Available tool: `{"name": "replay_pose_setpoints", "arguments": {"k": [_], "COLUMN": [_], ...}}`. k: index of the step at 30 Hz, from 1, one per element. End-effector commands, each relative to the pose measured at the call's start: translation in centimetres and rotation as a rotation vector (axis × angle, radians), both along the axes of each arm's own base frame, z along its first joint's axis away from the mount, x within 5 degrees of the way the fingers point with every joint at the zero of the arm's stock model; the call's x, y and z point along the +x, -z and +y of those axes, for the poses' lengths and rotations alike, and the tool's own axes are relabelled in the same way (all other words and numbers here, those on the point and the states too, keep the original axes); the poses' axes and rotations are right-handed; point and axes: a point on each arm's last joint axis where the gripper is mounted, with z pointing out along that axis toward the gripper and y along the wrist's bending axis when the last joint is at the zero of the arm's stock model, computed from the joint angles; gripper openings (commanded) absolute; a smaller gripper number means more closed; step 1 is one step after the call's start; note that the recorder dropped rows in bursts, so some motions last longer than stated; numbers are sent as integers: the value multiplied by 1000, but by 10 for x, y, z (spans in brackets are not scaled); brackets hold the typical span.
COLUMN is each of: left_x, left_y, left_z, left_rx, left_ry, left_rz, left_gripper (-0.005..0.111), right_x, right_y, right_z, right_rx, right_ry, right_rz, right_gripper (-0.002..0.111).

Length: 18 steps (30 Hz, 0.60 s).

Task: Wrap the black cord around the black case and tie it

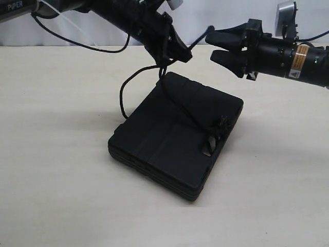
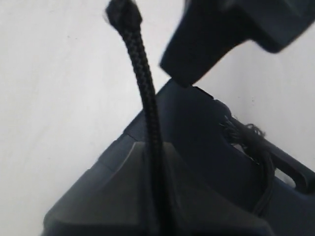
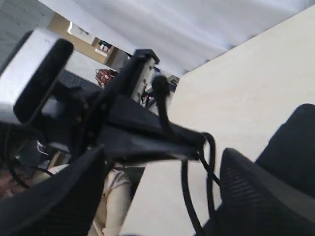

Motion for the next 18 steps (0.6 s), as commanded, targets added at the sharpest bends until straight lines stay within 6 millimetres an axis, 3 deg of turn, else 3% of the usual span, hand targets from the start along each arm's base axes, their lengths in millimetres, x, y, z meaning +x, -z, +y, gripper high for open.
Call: {"name": "replay_pose_setpoints", "arguments": {"k": [1,5,7,13,18], "left_x": [11,24,30,41,43], "left_y": [-40,-66,-71,-64,-60], "left_z": [27,66,87,144,171], "left_rx": [-70,-113,-127,-73,-45], "left_ry": [-175,-339,-415,-543,-583], "left_rz": [-46,-71,-55,39,76], "left_gripper": [0,0,0,0,0], "right_x": [-5,-7,-9,-16,-17], "right_y": [3,25,33,40,26], "right_z": [-25,-36,-35,-11,-3], "right_rx": [-155,-411,-455,-541,-621], "right_ry": [-34,-2,45,25,67], "right_rz": [5,146,180,147,50], "right_gripper": [64,64,64,62,53]}}
